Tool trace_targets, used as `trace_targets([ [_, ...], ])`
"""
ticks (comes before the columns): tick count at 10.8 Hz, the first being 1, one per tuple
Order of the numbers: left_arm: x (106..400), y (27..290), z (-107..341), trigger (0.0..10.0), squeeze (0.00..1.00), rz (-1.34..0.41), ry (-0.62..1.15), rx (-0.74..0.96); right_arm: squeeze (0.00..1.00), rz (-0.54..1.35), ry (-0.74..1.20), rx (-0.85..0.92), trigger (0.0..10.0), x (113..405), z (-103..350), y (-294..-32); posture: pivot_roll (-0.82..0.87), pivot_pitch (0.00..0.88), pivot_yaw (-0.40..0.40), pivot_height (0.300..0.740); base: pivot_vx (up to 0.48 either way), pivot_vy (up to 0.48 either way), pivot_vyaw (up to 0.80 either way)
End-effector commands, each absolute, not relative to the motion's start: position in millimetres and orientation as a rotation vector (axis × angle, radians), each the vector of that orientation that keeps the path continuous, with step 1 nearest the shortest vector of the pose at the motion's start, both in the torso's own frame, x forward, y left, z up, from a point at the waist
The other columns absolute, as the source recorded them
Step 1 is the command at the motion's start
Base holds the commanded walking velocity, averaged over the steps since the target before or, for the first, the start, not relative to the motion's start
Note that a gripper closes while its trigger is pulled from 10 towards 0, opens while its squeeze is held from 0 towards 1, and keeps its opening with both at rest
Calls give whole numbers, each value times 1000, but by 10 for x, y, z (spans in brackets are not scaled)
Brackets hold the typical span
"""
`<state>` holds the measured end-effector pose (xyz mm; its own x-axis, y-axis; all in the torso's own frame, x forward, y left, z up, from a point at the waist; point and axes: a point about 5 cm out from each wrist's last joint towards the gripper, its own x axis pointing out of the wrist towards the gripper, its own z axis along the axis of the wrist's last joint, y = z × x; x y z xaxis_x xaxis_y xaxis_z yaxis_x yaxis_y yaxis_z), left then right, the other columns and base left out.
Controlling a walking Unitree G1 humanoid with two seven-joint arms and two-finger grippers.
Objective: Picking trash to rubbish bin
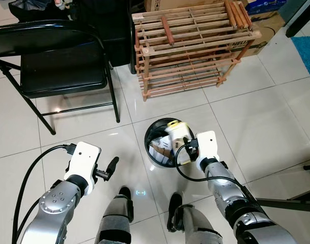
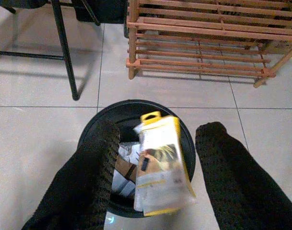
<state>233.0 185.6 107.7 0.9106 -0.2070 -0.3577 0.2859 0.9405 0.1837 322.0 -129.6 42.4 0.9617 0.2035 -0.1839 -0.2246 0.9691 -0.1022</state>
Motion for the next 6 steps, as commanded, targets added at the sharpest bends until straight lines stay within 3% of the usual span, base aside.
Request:
trace_targets([
  [1, 2277, 1824, 1029, 10000, 0, -285, 370, 220, 1000, 199, 211, -129, 10000, 3147, 321, -1363, 464, 405, -68, 740, 0, 0, 0],
  [6, 2299, 1777, 989, 10000, 0, -332, 395, 196, 1000, 192, 205, -143, 10000, 3163, 339, -1395, 450, 380, -63, 740, 0, 0, 0],
])
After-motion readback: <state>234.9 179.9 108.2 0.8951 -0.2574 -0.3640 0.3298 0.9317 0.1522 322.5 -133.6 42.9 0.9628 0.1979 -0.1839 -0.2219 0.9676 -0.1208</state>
